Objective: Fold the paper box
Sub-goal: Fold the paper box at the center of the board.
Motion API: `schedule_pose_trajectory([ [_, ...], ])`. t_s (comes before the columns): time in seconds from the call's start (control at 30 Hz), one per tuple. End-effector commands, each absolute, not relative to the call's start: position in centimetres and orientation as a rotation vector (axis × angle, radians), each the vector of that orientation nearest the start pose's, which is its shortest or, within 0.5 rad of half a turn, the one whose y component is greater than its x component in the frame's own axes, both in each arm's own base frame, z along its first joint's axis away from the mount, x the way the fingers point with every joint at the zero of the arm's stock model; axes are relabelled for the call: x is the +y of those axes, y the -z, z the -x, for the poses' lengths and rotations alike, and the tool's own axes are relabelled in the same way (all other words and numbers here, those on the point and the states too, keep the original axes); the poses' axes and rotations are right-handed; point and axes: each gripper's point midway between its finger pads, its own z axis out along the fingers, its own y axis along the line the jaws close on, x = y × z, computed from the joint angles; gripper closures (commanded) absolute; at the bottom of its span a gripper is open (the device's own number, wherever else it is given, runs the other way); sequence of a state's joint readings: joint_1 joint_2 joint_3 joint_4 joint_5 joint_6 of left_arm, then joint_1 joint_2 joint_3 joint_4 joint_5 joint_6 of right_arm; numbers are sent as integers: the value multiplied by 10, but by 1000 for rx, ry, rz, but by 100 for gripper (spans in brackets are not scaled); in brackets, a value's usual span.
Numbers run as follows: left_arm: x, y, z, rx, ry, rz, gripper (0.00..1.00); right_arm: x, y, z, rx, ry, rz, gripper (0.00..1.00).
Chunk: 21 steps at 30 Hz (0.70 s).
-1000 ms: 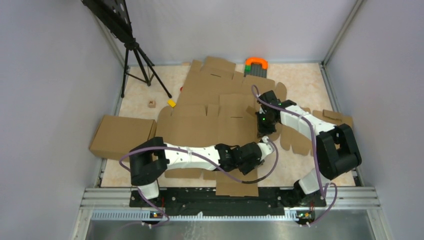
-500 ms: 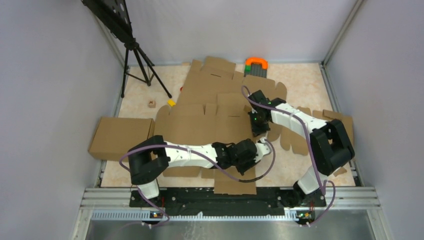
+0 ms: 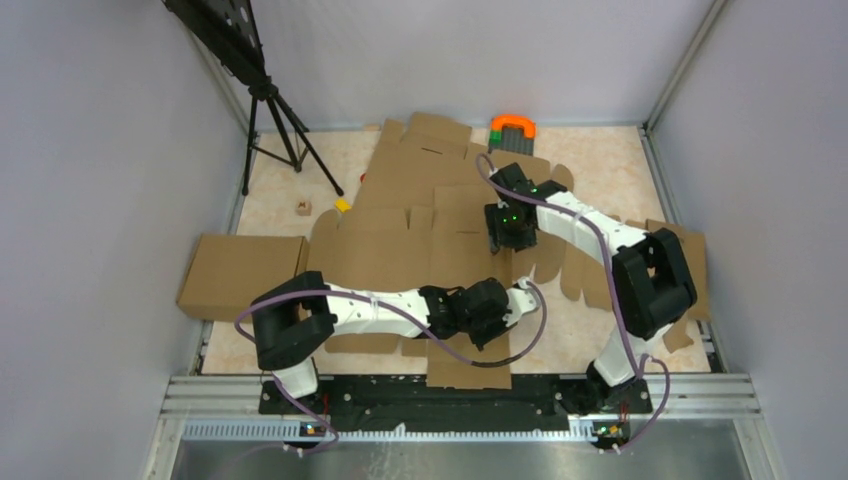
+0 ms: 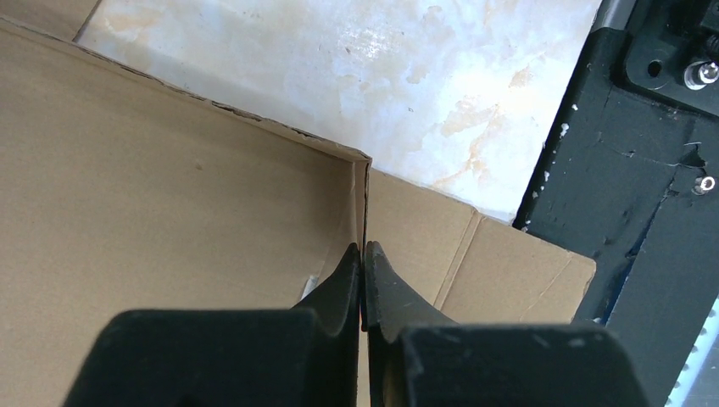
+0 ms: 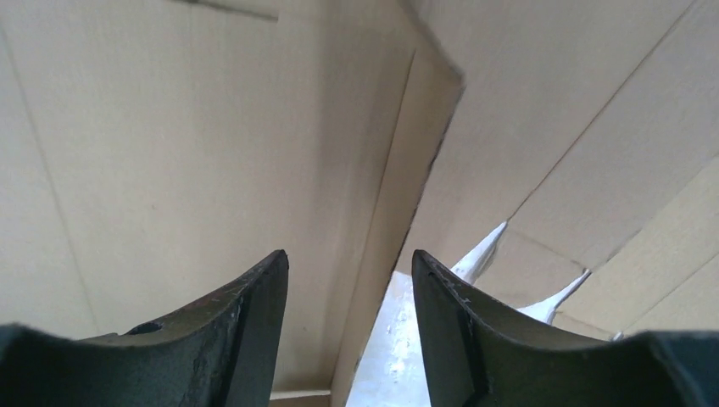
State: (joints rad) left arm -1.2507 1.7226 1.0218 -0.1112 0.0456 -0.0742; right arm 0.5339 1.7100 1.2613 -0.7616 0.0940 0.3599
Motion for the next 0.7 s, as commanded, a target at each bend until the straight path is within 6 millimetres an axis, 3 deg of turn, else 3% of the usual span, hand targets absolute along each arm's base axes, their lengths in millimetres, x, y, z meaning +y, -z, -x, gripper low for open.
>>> schedule_pose_trajectory([
  [0.0, -414, -70, -127, 1991, 697, -1385, 100, 183, -91, -346, 2677, -245, 168, 44],
  [0.17, -413, -72, -127, 1971, 703, -1390, 100, 188, -90, -369, 2640, -260, 204, 40],
  [0.27, -413, -74, -126, 1954, 711, -1400, 100, 192, -88, -376, 2625, -279, 250, 28],
  [0.37, -414, -77, -126, 1938, 707, -1416, 100, 198, -88, -387, 2592, -297, 293, 27],
  [0.53, -413, -76, -132, 1940, 665, -1405, 99, 202, -82, -382, 2632, -316, 343, 39],
  [0.67, -413, -74, -137, 1946, 634, -1392, 95, 204, -77, -364, 2658, -348, 354, 40],
])
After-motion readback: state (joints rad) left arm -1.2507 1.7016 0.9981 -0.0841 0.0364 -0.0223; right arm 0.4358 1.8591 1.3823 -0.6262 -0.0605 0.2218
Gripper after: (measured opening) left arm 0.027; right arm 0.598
